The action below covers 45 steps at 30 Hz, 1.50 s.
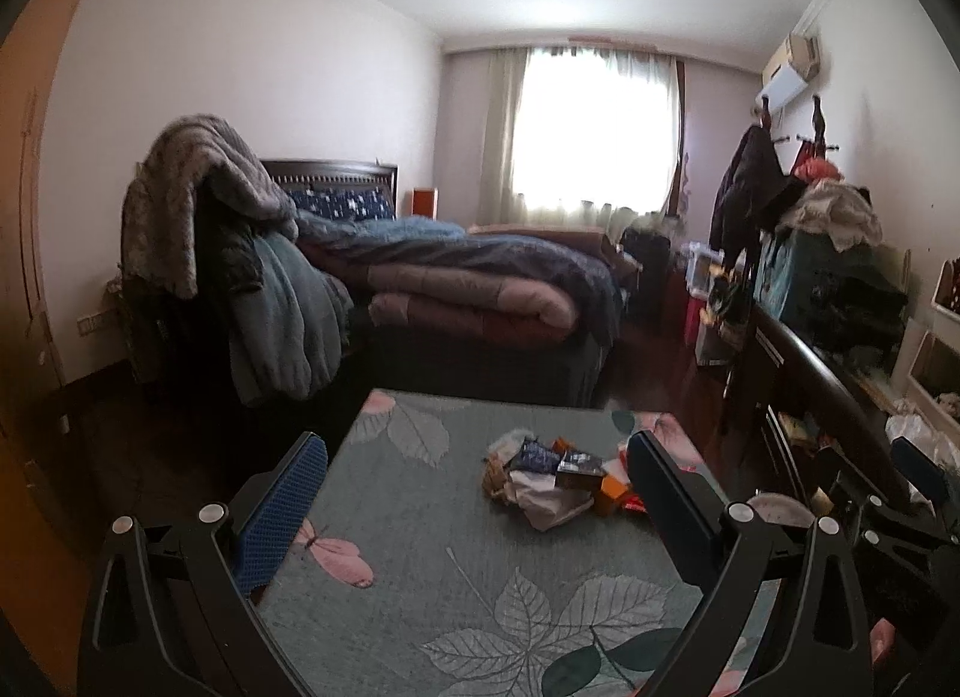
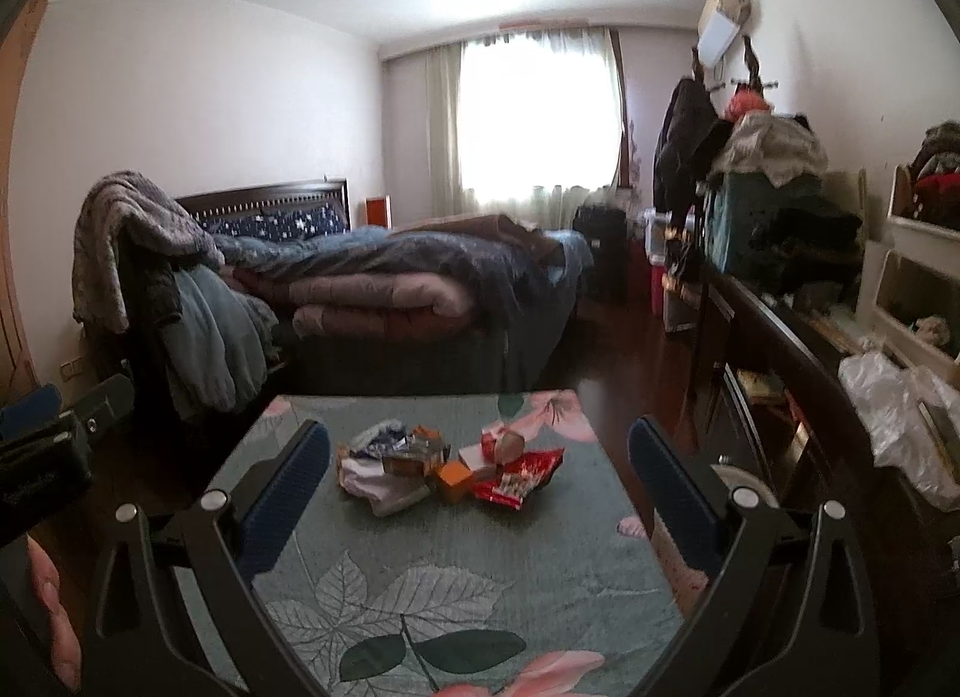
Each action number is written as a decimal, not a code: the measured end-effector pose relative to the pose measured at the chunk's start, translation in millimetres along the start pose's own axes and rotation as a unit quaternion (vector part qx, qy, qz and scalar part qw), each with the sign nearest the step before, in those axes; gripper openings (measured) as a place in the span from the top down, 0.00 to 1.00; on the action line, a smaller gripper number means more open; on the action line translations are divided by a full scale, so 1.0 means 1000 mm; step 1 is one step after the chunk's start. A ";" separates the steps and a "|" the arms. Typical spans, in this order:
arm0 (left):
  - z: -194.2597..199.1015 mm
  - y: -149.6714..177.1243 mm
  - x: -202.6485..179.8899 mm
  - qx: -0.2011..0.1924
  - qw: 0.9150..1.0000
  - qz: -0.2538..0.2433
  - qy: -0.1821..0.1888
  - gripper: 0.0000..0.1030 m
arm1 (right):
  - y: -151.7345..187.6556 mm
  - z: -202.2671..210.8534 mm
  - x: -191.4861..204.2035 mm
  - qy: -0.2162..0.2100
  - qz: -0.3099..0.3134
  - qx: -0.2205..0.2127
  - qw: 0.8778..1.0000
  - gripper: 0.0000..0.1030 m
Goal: Collect trash
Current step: 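Reach into the pile and grasp the dark snack package with the left tool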
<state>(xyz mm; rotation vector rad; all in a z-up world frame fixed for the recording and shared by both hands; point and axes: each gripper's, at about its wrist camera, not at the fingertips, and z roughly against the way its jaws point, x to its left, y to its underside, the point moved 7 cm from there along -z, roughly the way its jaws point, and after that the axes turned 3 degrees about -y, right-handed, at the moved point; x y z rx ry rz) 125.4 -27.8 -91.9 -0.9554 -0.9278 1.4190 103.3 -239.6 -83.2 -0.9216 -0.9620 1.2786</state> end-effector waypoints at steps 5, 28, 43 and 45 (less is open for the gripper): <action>-0.032 0.004 -0.001 0.025 1.000 -0.009 -0.001 0.03 | 0.008 -0.032 -0.003 0.001 0.002 0.011 1.000 0.03; -0.254 0.089 -0.083 0.224 0.970 -0.016 0.092 0.04 | 0.107 -0.214 -0.050 0.005 -0.003 0.167 0.986 0.03; -0.291 0.099 -0.135 0.218 0.971 -0.077 0.065 0.45 | 0.119 -0.213 -0.086 0.006 -0.031 0.179 0.983 0.03; -0.290 0.096 -0.131 0.215 0.971 -0.056 0.086 0.46 | 0.116 -0.218 -0.085 0.006 -0.030 0.178 0.983 0.03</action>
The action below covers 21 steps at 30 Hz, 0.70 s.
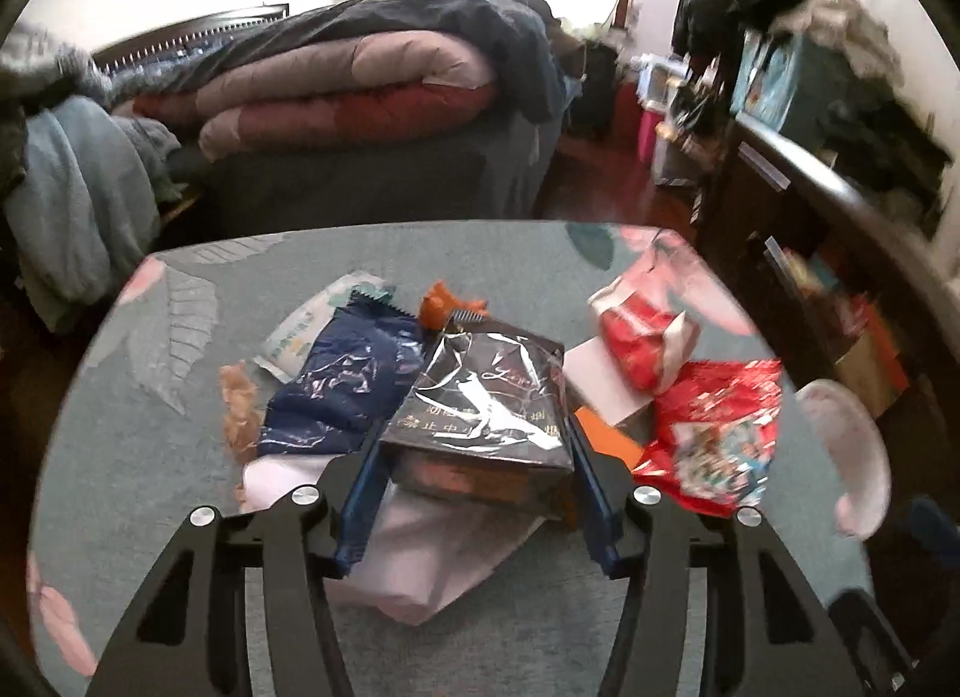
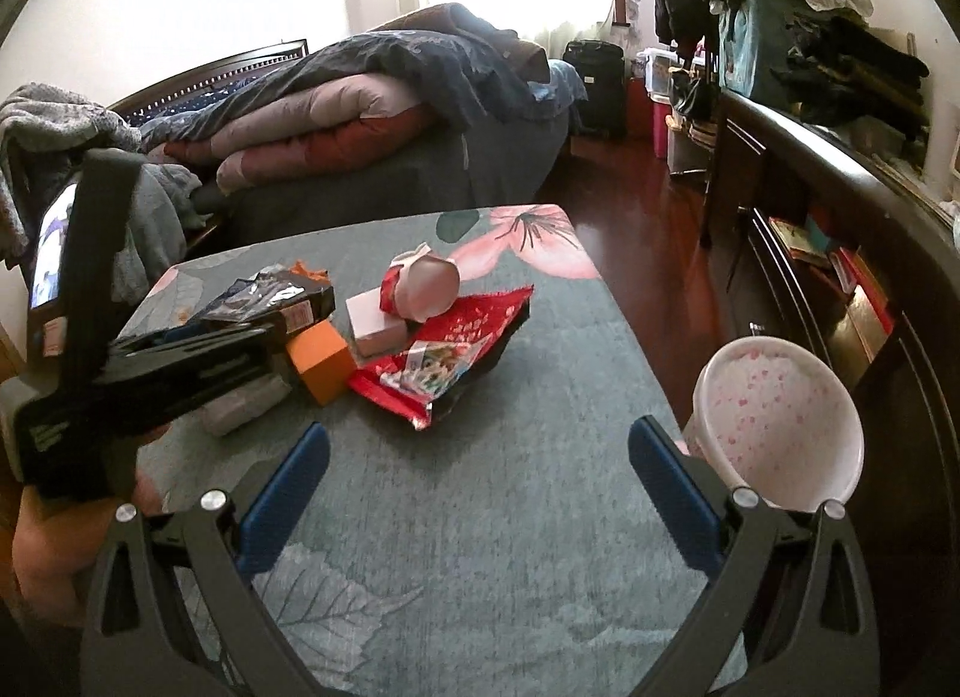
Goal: Collect trash
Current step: 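Reach into the pile and grasp the dark snack package with the left tool, then grasp the red wrapper with the right tool while the left tool holds the dark package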
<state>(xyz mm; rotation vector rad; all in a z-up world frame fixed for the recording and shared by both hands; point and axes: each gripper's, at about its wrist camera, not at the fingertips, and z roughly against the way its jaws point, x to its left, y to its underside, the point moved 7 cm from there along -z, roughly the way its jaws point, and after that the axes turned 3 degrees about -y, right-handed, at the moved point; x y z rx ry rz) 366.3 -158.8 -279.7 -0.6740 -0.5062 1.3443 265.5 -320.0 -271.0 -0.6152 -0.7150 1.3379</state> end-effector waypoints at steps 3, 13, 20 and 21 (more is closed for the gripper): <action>0.010 -0.005 0.008 -0.018 1.000 0.017 0.017 0.47 | -0.006 -0.013 0.002 -0.014 -0.005 0.012 1.000 0.03; 0.051 -0.008 0.050 -0.067 0.995 0.064 0.035 0.46 | -0.015 -0.085 0.000 -0.062 -0.085 0.088 0.991 0.03; 0.053 -0.001 0.062 -0.066 0.994 0.078 0.048 0.46 | -0.019 -0.114 -0.005 -0.075 -0.124 0.105 0.984 0.09; 0.054 -0.001 0.062 -0.067 0.994 0.077 0.049 0.46 | -0.020 -0.113 -0.004 -0.070 -0.121 0.098 0.985 0.23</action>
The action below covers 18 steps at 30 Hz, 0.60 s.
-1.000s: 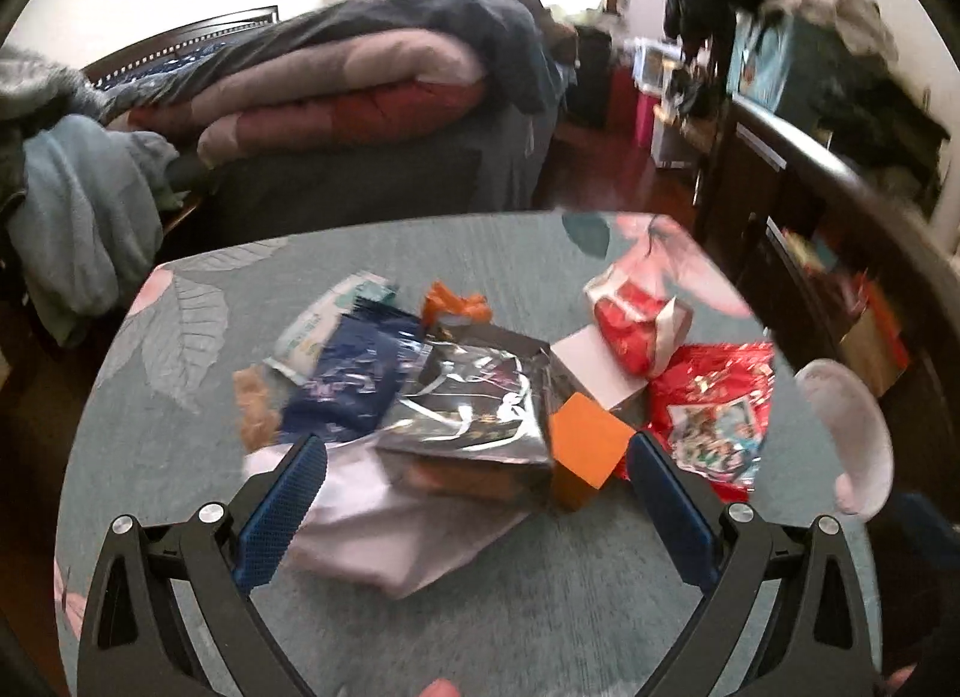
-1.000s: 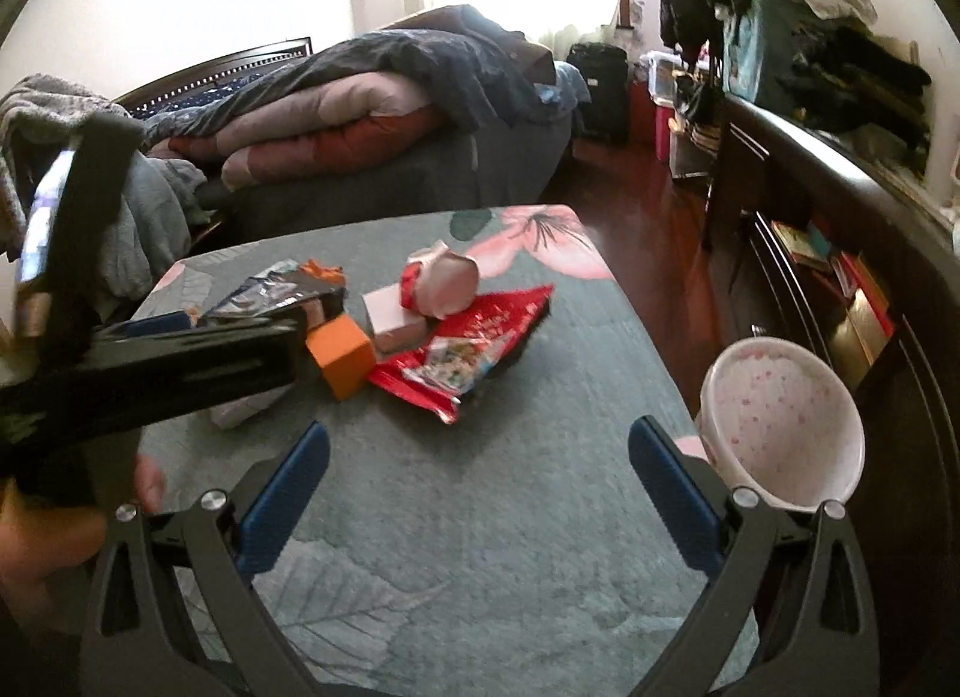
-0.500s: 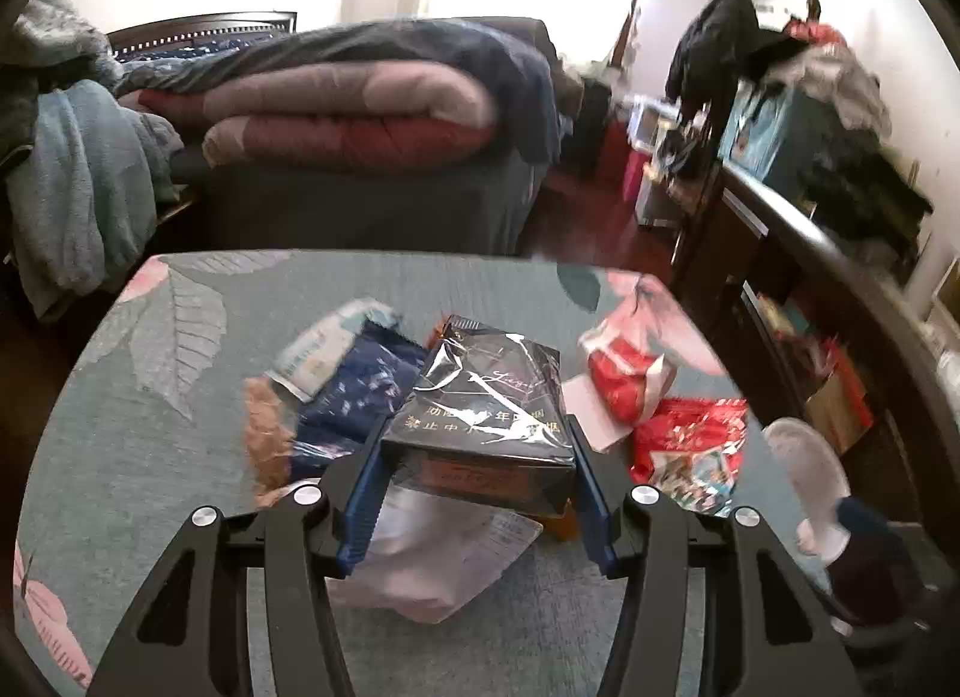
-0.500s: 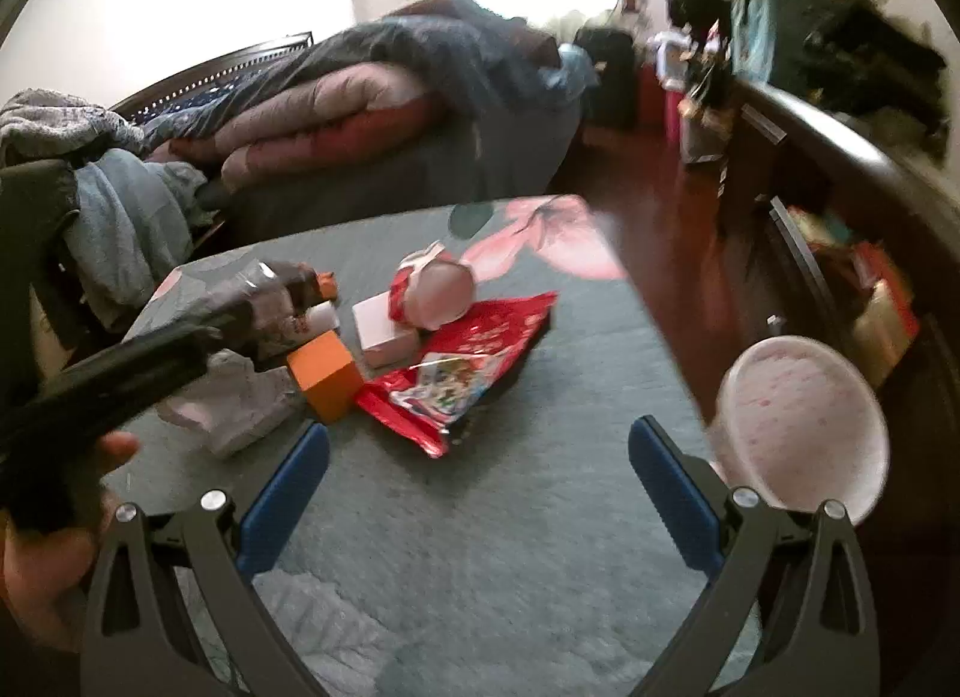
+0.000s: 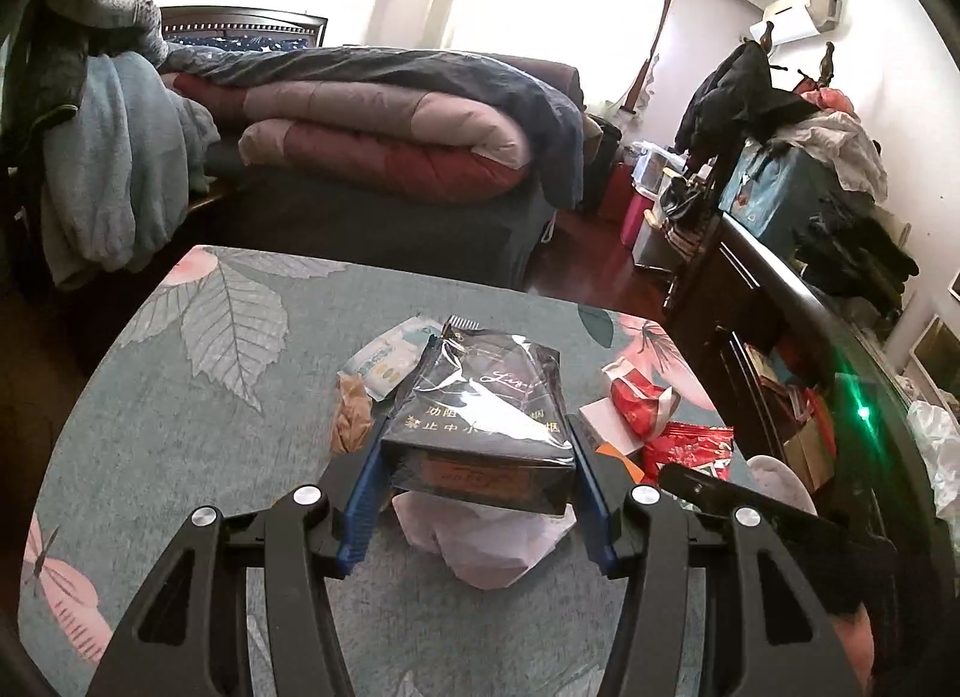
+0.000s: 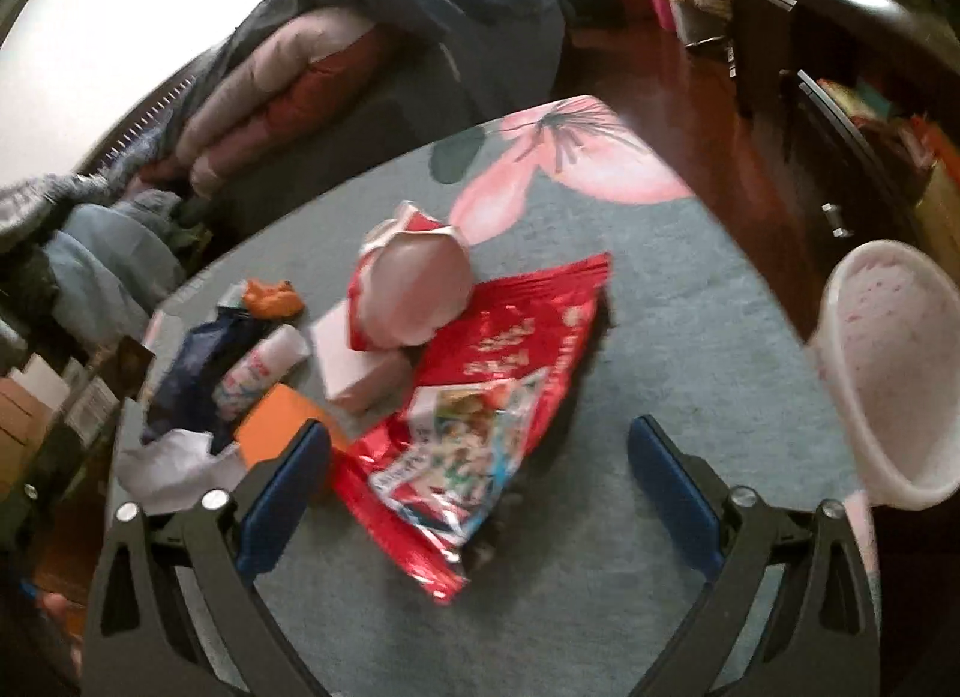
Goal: Collect trash
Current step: 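Grasp the red wrapper with the right tool while the left tool holds the dark package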
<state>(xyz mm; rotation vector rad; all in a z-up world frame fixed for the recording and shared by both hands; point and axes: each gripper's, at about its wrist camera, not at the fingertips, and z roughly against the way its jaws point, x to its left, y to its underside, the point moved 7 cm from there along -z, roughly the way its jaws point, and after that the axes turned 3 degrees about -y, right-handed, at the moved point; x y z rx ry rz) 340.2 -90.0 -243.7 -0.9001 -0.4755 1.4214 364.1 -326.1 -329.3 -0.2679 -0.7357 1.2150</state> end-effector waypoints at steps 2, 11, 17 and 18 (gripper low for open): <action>0.001 0.001 0.000 -0.003 1.000 -0.005 -0.001 0.46 | 0.003 -0.002 0.001 -0.002 0.003 0.006 1.000 0.48; 0.018 0.007 -0.006 -0.009 1.000 -0.020 -0.001 0.46 | 0.016 0.021 0.006 -0.034 0.003 0.000 0.999 0.95; 0.036 0.012 -0.026 -0.015 0.999 -0.038 0.008 0.46 | 0.027 0.061 0.003 -0.041 0.004 -0.024 0.999 0.95; 0.039 0.013 -0.031 -0.015 0.999 -0.041 0.013 0.46 | 0.030 0.068 0.001 -0.042 0.004 -0.028 0.999 0.95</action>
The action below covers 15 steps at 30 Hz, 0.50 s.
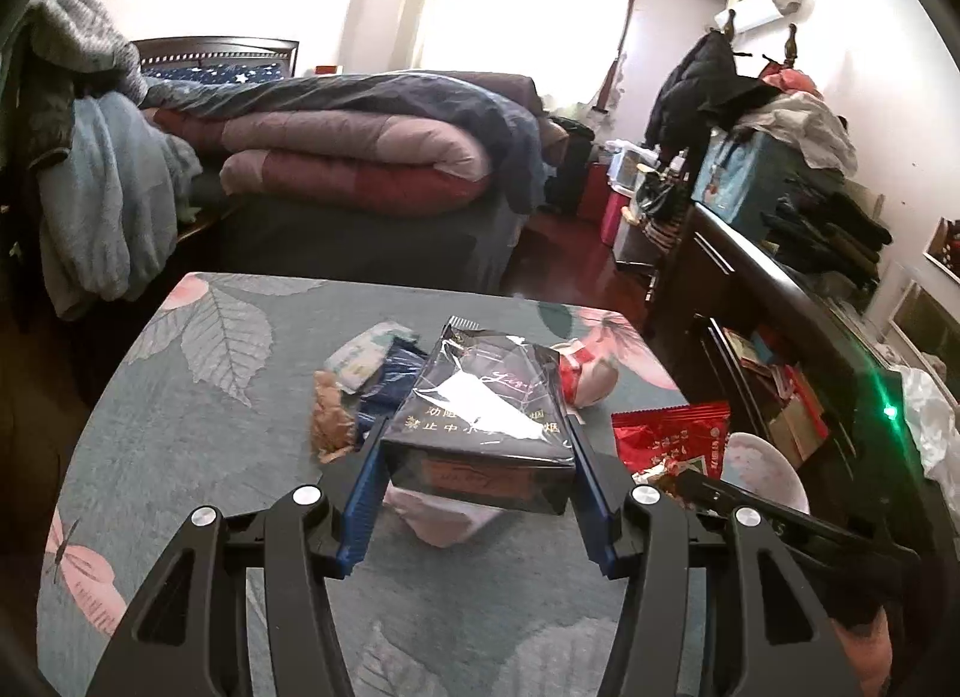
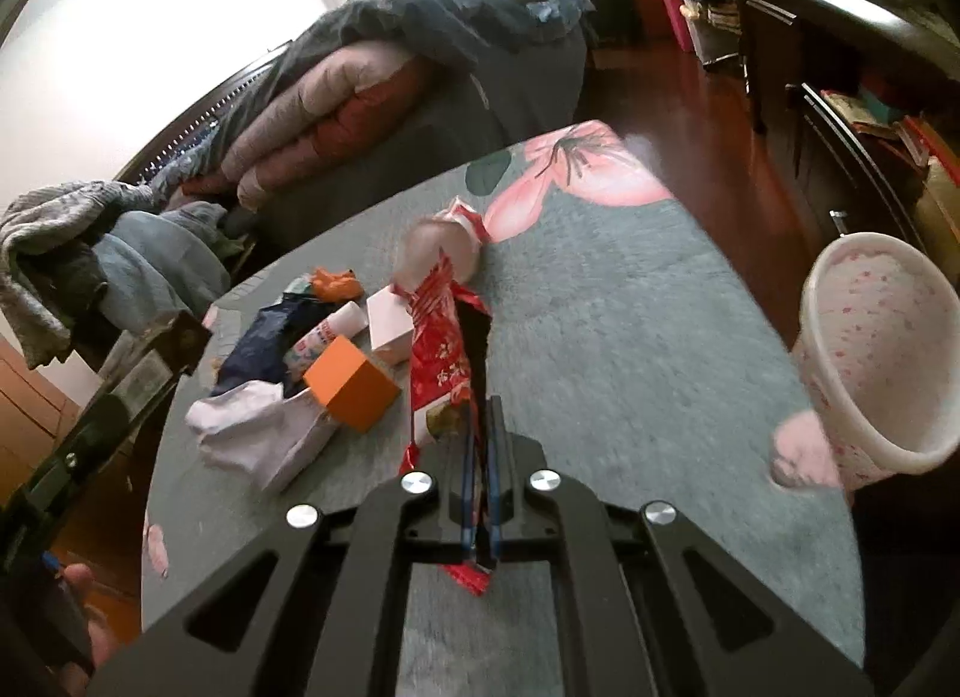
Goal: Collect trash
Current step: 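Grasp the red wrapper with the right tool while the left tool holds the dark package, then carry both items over the wastebasket and open both tools to drop them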
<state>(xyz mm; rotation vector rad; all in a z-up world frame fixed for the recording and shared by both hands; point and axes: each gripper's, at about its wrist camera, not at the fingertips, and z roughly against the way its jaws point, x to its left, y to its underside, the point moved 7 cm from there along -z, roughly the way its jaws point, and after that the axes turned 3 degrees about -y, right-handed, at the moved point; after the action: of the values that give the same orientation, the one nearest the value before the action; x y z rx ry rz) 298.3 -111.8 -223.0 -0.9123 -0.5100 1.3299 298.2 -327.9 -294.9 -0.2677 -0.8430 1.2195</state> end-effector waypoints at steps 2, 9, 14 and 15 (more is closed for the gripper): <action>0.004 0.000 -0.011 -0.001 1.000 -0.008 0.008 0.46 | 0.004 0.017 -0.004 -0.005 -0.004 -0.007 1.000 0.95; 0.010 0.001 -0.067 -0.005 0.998 -0.042 0.050 0.46 | 0.009 0.071 -0.035 -0.006 -0.025 -0.044 0.999 0.95; 0.004 0.000 -0.126 -0.004 0.992 -0.087 0.090 0.46 | 0.005 0.112 -0.075 0.026 -0.047 -0.087 0.995 0.95; 0.003 0.001 -0.134 -0.004 0.991 -0.092 0.094 0.46 | 0.003 0.120 -0.086 0.037 -0.052 -0.097 0.993 0.95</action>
<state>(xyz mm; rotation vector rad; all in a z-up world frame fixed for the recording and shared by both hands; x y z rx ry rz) 267.8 -239.9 -198.0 -0.9630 -0.4430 1.0633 204.8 -433.8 -251.3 -0.4197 -0.9009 1.0262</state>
